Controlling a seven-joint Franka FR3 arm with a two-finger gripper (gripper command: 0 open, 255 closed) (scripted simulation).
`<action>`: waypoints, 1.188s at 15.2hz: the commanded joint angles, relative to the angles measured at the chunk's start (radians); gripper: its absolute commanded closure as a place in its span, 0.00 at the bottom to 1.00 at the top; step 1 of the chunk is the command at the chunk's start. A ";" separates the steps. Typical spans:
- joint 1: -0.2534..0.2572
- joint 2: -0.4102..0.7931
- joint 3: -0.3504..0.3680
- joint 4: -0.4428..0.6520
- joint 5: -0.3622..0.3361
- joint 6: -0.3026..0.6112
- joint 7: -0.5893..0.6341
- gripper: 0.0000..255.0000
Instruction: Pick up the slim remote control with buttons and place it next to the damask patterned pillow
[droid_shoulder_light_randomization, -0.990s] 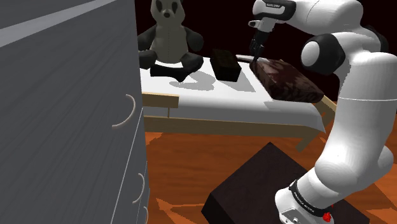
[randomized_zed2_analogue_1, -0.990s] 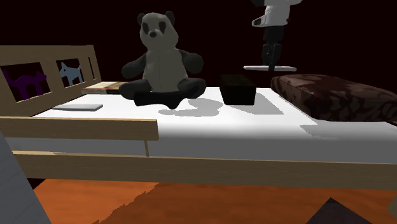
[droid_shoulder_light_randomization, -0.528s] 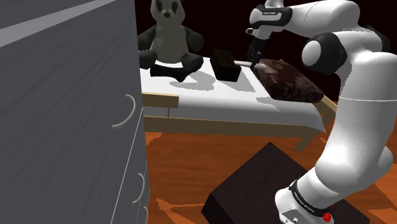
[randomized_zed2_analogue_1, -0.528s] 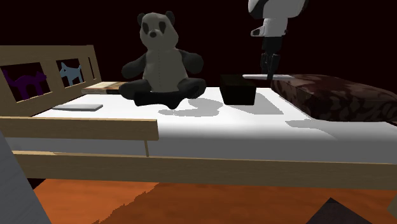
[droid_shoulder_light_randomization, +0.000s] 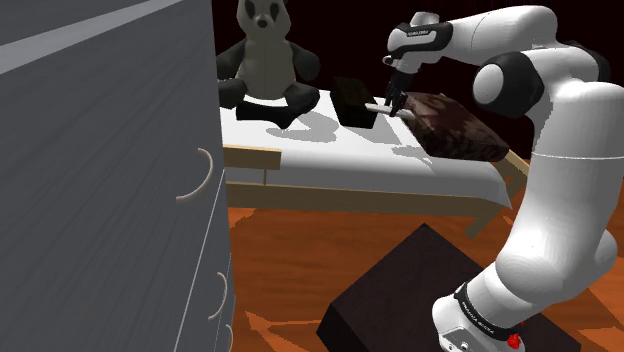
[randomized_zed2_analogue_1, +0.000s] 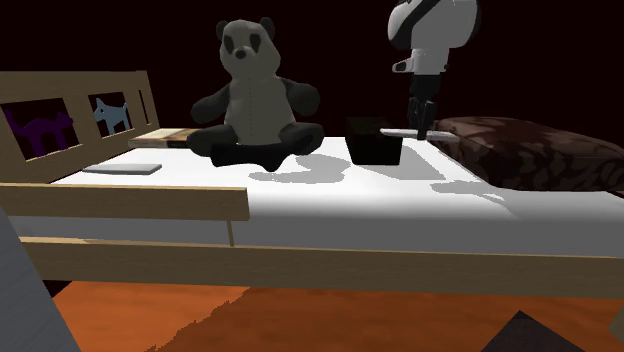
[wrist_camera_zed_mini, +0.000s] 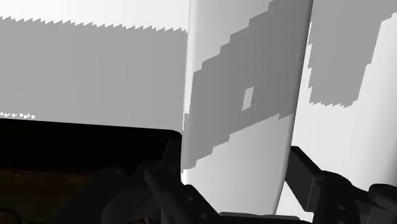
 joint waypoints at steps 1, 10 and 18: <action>-0.001 0.009 0.002 -0.018 0.003 0.023 -0.003 1.00; 0.001 0.040 0.009 -0.092 0.016 0.127 -0.012 1.00; 0.000 0.066 0.015 -0.125 0.025 0.184 -0.018 1.00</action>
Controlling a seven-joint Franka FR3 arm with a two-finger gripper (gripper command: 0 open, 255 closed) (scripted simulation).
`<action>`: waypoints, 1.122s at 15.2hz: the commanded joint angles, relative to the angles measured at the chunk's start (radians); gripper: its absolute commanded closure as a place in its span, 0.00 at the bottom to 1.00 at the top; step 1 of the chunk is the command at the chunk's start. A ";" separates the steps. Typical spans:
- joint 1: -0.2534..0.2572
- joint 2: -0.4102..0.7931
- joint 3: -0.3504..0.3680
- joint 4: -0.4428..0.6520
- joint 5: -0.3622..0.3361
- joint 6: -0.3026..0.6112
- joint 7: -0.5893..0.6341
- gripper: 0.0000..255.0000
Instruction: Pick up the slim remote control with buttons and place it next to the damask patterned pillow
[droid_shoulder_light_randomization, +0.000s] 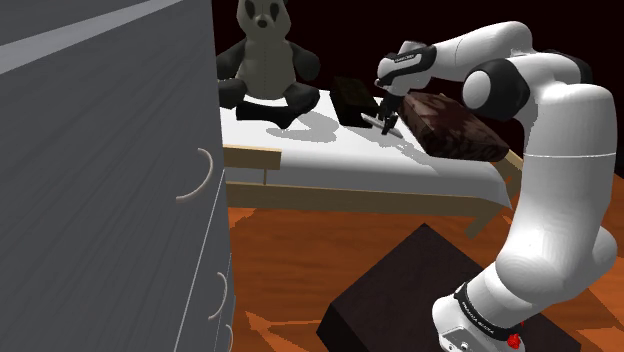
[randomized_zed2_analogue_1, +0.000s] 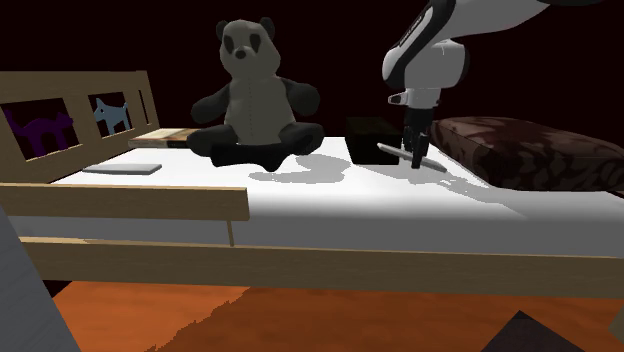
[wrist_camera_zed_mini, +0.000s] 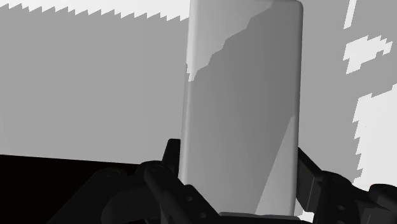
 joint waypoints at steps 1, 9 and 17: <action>-0.002 0.002 -0.001 -0.005 0.000 0.003 0.000 1.00; -0.003 0.004 -0.001 -0.005 0.000 0.005 -0.002 0.00; 0.001 -0.041 -0.011 0.056 -0.017 -0.100 0.010 0.00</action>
